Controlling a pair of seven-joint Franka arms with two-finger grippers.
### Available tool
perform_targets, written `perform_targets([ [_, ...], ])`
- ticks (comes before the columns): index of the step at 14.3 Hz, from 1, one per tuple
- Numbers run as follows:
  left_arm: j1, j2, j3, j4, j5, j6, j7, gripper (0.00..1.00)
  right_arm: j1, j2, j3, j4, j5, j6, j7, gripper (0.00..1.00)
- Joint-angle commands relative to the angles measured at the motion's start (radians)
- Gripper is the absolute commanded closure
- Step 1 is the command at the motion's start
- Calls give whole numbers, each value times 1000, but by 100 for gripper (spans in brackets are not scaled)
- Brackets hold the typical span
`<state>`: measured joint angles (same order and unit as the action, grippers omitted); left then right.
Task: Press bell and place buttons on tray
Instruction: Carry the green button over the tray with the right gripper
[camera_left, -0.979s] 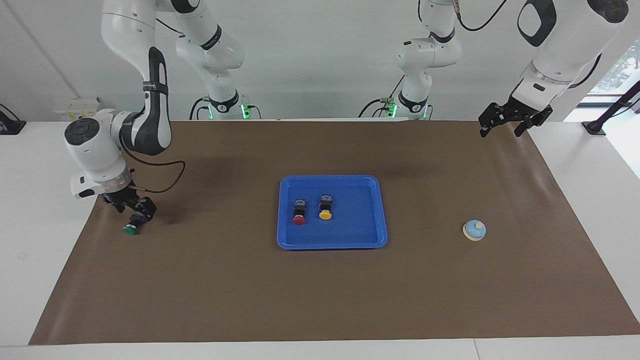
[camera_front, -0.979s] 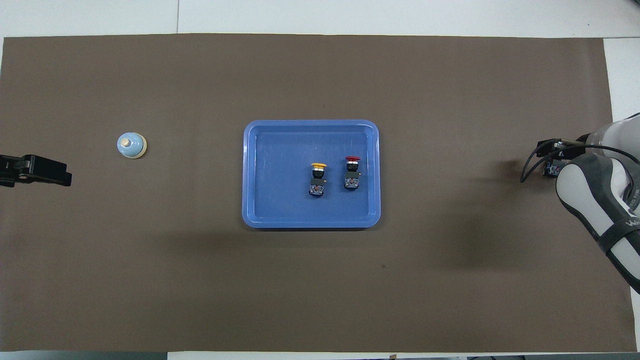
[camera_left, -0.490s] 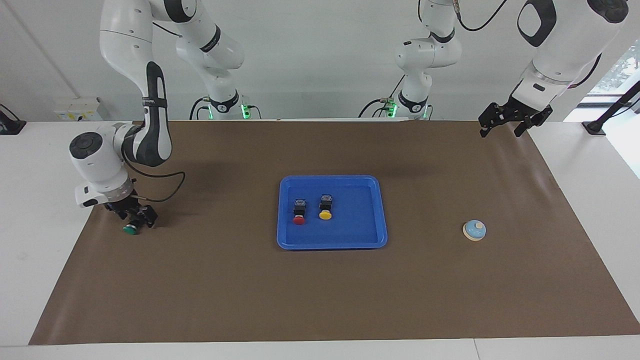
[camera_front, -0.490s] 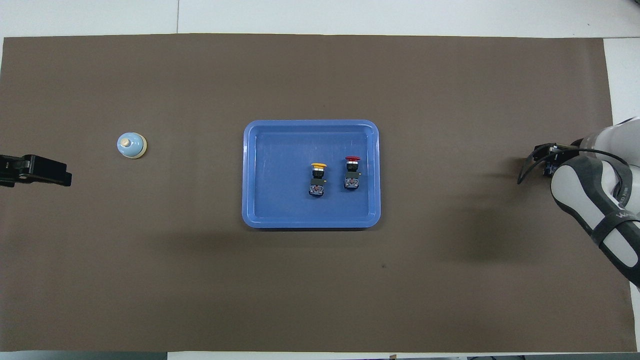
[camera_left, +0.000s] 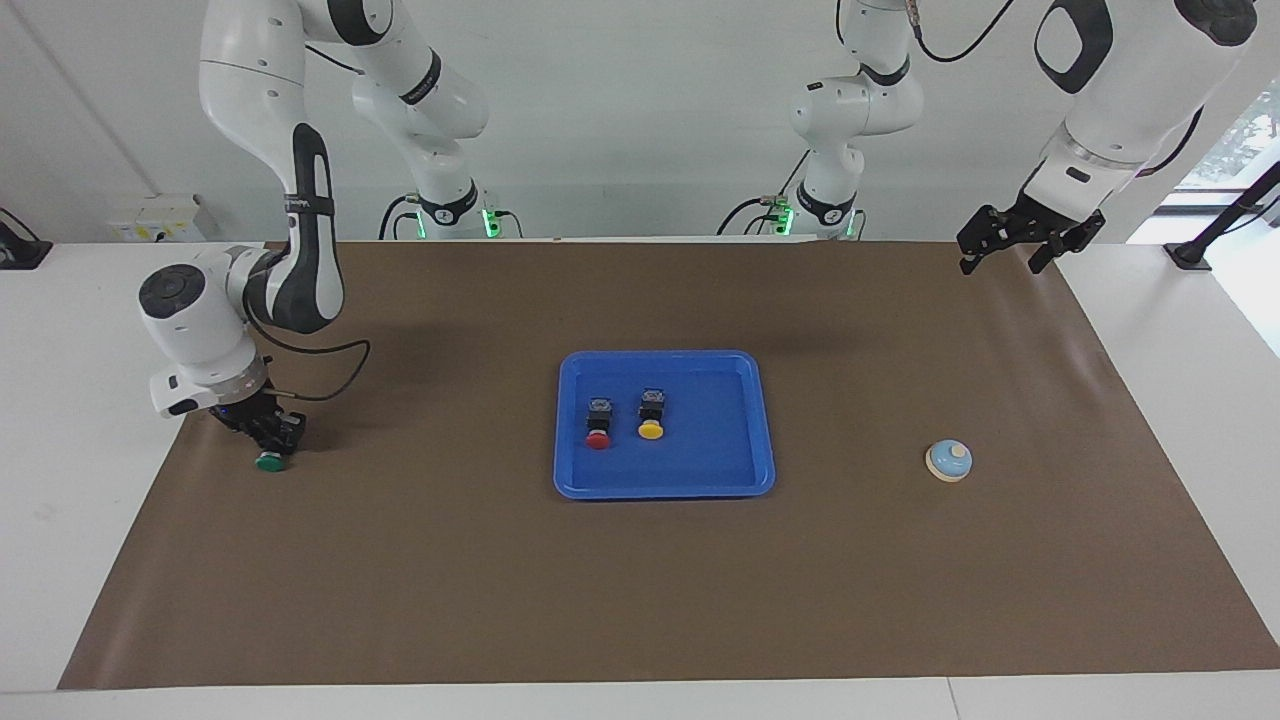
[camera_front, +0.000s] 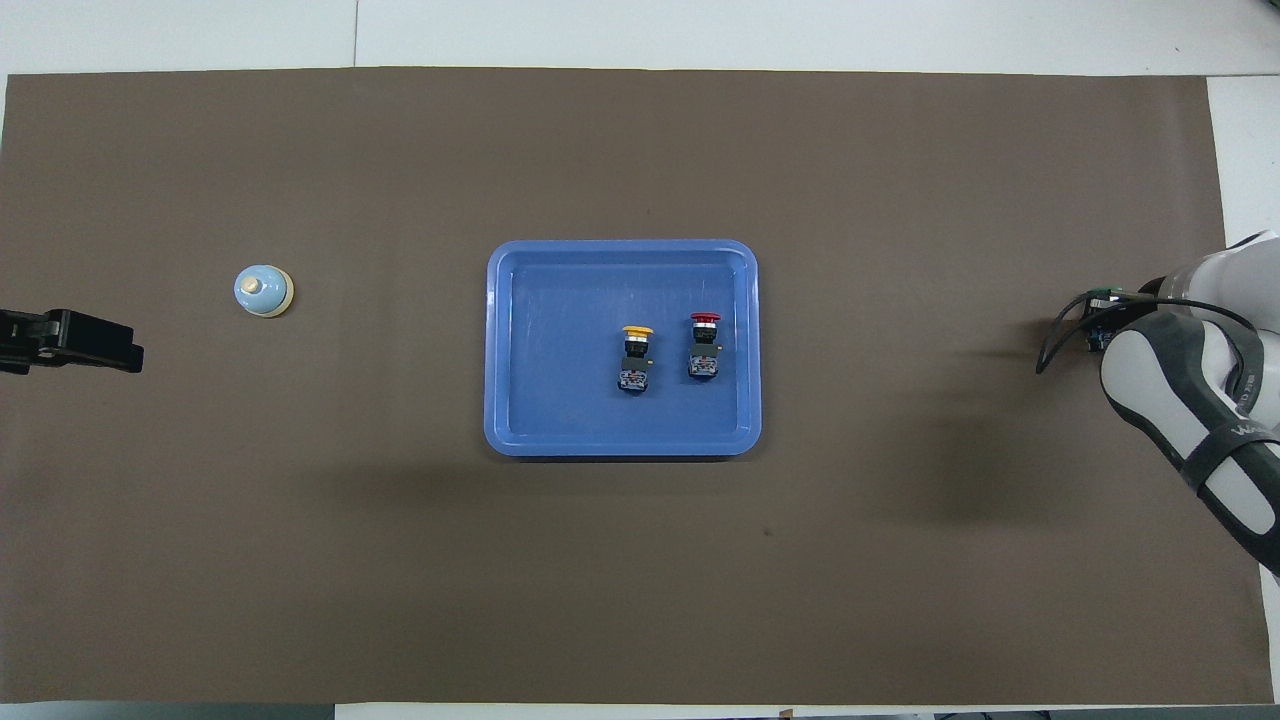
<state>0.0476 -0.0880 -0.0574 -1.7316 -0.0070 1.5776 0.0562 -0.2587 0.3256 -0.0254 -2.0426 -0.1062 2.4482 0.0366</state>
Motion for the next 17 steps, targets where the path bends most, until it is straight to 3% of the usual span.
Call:
perform_targets([
  [1, 3, -3, 1, 10, -8, -10, 4, 0, -5, -7, 15, 5, -12, -11, -21, 100],
  [3, 3, -3, 1, 10, -8, -10, 4, 0, 13, -16, 24, 42, -10, -69, -15, 100],
  [6, 3, -3, 1, 10, -8, -10, 4, 0, 100, -17, 24, 175, 2, -240, 11, 100],
  [11, 3, -3, 1, 10, -8, -10, 4, 0, 339, 7, 24, 404, 3, -497, 285, 100],
  [17, 3, -3, 1, 10, -8, -10, 4, 0, 630, 64, 24, 542, 94, -578, 601, 100],
])
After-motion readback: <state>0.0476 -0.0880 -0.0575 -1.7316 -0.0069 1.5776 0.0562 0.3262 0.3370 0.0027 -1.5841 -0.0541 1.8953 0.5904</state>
